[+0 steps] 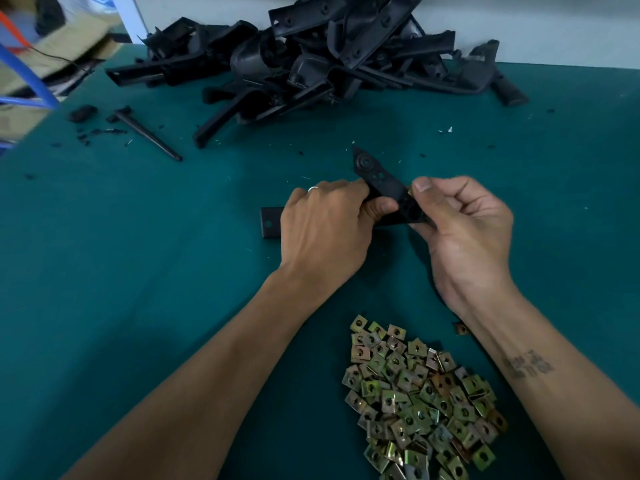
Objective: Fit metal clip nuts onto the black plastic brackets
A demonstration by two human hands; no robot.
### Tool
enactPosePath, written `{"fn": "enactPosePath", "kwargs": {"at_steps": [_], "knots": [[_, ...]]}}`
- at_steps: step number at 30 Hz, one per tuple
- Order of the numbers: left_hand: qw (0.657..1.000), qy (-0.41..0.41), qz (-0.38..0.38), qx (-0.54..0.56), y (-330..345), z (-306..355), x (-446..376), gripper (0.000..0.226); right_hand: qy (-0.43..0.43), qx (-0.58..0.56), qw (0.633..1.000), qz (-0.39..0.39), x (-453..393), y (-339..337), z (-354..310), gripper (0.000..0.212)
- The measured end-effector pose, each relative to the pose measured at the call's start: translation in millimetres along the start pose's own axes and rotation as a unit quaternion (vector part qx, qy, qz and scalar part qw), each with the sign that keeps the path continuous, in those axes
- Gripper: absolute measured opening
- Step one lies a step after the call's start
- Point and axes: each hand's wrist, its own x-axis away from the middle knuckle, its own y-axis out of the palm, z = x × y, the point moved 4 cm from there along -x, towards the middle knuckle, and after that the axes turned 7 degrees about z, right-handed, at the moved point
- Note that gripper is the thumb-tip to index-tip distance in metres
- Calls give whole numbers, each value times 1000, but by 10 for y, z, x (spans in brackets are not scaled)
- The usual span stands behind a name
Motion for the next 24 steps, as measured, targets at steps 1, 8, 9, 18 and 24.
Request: {"fn": "enactPosePath", "kwargs": {"at_steps": [1, 8, 9, 18, 24], "knots": [[1000, 1, 0, -1, -3, 2, 3, 44, -2, 5, 1000, -3, 0, 2, -5, 26], [1000, 2, 0, -8, -6, -3, 9, 43, 30, 22, 998, -48, -52, -9, -19, 27], [1000, 3, 1, -9, -5, -2, 11, 43, 28, 25, 998, -50, -55, -7, -20, 29], [1000, -15, 12, -5, -33, -62, 21, 41, 2, 39, 987, -158, -35, 42, -50, 33], [1000, -30, -1, -8, -16, -59, 4, 46, 33, 129, 984, -121, -91, -290, -95, 27]]}}
